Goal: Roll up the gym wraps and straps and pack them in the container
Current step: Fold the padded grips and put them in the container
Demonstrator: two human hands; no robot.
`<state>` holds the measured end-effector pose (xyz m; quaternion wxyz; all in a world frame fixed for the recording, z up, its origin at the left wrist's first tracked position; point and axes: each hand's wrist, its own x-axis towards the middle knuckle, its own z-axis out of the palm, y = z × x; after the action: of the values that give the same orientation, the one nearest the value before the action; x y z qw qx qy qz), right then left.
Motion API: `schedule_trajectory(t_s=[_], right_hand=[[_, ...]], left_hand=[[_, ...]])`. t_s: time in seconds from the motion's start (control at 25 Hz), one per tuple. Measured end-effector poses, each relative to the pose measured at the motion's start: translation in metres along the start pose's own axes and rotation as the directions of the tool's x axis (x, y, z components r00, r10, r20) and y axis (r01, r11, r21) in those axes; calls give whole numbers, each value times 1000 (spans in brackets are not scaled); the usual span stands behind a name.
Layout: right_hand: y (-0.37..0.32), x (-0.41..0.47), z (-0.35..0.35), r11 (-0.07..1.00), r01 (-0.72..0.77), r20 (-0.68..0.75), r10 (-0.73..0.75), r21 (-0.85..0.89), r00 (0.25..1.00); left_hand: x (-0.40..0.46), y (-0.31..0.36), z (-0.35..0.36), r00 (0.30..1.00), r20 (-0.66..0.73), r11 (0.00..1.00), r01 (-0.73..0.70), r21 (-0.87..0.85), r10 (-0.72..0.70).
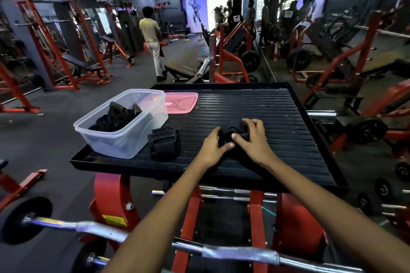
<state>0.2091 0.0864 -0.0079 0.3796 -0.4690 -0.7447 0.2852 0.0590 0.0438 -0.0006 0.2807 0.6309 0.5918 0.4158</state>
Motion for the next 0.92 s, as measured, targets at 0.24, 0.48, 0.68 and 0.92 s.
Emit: schedule_trajectory(t_s=[0.24, 0.48, 0.68, 0.92], right_hand=[[-11, -8, -9, 1000, 5, 17, -5, 15, 1000], [-38, 4, 10, 975, -37, 49, 27, 220, 998], [-41, -8, 16, 990, -141, 144, 136, 28, 980], [-63, -3, 52, 969, -128, 22, 127, 213, 992]], left_hand=[[-28, -12, -16, 981, -166, 976, -60, 210, 96], [-64, -16, -37, 762, -593, 945, -71, 320, 258], [-62, -26, -84, 688, -715, 987, 163, -9, -120], [-47, -38, -112, 830, -479, 956, 283, -76, -284]])
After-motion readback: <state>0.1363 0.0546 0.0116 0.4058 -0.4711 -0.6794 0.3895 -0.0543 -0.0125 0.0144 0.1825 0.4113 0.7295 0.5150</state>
